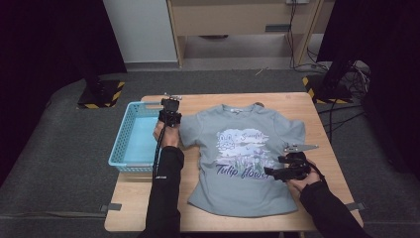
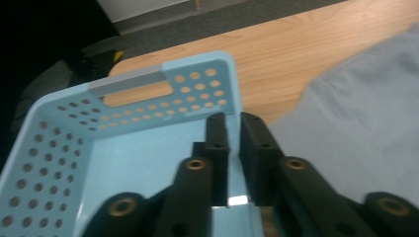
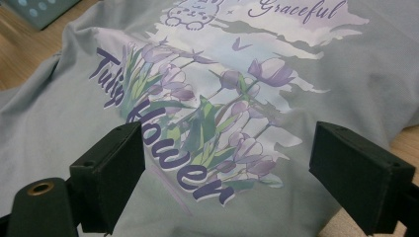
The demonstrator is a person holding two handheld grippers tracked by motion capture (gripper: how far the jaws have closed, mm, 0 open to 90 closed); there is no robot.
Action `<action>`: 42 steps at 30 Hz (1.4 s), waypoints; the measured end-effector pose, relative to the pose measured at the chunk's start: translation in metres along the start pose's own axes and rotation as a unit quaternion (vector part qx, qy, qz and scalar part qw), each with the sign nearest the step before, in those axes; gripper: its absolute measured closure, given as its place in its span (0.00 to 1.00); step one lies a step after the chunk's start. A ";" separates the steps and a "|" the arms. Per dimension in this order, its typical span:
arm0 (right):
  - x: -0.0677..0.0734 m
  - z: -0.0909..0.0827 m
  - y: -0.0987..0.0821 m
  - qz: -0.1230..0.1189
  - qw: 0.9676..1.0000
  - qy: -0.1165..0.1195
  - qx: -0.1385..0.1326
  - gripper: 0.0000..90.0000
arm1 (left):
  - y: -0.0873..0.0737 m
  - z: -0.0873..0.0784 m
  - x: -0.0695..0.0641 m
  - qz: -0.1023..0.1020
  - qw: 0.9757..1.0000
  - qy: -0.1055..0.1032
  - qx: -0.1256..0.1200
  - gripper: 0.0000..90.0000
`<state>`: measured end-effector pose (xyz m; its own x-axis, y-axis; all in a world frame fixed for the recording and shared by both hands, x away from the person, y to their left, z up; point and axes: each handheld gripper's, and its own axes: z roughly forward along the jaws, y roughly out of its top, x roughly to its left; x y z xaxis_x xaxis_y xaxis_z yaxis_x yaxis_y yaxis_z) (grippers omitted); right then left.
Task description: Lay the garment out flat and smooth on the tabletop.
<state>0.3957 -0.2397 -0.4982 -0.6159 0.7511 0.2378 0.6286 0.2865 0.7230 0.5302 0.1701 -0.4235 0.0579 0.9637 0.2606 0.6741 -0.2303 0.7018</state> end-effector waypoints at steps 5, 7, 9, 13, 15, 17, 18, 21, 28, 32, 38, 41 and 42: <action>0.001 0.000 0.000 -0.001 1.000 -0.001 -0.001 0.15 | 0.001 -0.004 -0.017 0.015 1.000 -0.016 -0.016 0.73; 0.001 0.000 0.000 -0.002 1.000 -0.001 -0.001 0.14 | 0.001 -0.005 -0.032 0.022 0.999 -0.041 -0.023 0.70; 0.002 0.000 0.001 -0.003 1.000 -0.003 -0.002 0.14 | 0.000 -0.005 -0.046 0.024 0.997 -0.068 -0.024 0.67; 0.000 -0.001 0.001 -0.004 1.000 -0.011 -0.004 0.12 | -0.012 0.001 -0.073 0.016 0.992 -0.122 -0.020 0.61; -0.002 -0.001 0.001 -0.002 1.000 -0.021 -0.009 0.11 | -0.021 0.007 -0.083 0.015 0.990 -0.142 -0.011 0.59; -0.005 -0.002 0.002 -0.002 0.999 -0.037 -0.016 0.09 | -0.028 0.012 -0.090 0.017 0.989 -0.149 -0.003 0.58; -0.006 -0.001 0.003 0.000 0.999 -0.044 -0.018 0.08 | -0.033 0.014 -0.093 0.019 0.988 -0.155 0.004 0.58; -0.015 0.003 0.007 0.005 0.997 -0.080 -0.021 0.06 | -0.045 0.020 -0.100 0.033 0.987 -0.154 0.017 0.56; -0.037 0.018 0.018 -0.004 0.991 -0.134 -0.015 0.06 | -0.061 0.032 -0.101 0.036 0.988 -0.147 0.042 0.52; -0.055 0.030 0.024 -0.006 0.986 -0.168 -0.004 0.07 | -0.067 0.036 -0.099 0.013 0.988 -0.149 0.036 0.51; -0.070 0.044 0.029 0.007 0.982 -0.187 0.005 0.09 | -0.068 0.037 -0.101 0.007 0.989 -0.143 0.029 0.48; -0.074 0.051 0.032 0.005 0.980 -0.196 0.023 0.10 | -0.068 0.039 -0.101 -0.003 0.989 -0.144 0.024 0.48; -0.075 0.054 0.032 0.004 0.980 -0.198 0.029 0.09 | -0.068 0.040 -0.101 -0.008 0.989 -0.146 0.023 0.48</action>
<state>0.4875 -0.2553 -0.5281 -0.3853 0.9221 -0.0358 0.6658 0.3046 0.6811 0.5081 0.0935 -0.5240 0.2522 0.9667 0.0431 0.7085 -0.2148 0.6723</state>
